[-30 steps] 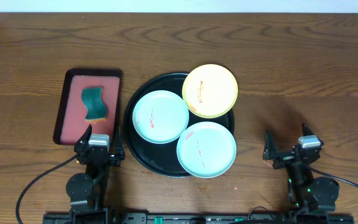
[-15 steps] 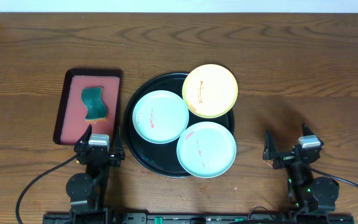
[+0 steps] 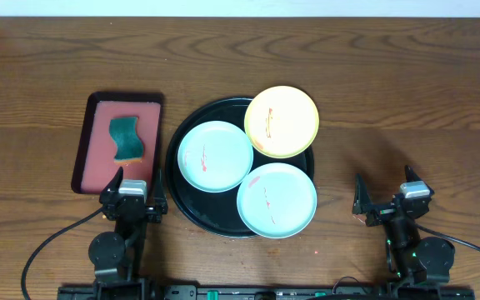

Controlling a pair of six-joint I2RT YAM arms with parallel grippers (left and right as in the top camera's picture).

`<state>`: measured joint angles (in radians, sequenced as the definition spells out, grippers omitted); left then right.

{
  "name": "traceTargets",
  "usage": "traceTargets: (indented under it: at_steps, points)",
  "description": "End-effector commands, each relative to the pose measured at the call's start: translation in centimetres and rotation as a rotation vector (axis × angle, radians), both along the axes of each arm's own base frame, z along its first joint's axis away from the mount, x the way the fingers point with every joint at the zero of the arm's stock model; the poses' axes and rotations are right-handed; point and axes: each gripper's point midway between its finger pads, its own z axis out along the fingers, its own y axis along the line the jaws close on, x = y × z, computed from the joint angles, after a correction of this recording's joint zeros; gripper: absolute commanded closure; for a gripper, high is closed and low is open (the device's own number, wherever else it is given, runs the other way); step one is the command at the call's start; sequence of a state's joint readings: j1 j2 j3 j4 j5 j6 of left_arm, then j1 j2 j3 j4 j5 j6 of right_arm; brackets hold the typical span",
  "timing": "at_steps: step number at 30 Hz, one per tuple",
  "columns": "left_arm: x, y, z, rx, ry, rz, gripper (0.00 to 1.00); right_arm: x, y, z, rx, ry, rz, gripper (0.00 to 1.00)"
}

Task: Clean dirty plates on tray and stack at the side

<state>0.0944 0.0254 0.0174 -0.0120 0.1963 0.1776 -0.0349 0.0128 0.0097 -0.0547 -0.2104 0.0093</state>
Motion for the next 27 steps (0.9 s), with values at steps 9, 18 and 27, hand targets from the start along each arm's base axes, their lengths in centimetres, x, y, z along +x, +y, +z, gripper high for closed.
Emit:
traceTargets:
  at_steps: [9,18,27]
  points:
    - [-0.1,-0.3,-1.5,-0.001,0.050,-0.016,0.25,0.2,-0.9,-0.2,-0.048,-0.003,-0.051,0.01]
    - [-0.1,-0.3,-1.5,-0.002,0.050,-0.016,0.24,0.2,-0.9,0.0,-0.047,-0.010,-0.050,0.01]
    - [-0.1,-0.3,-1.5,-0.003,0.050,-0.016,0.24,0.2,-0.9,0.0,-0.047,-0.010,-0.050,0.01]
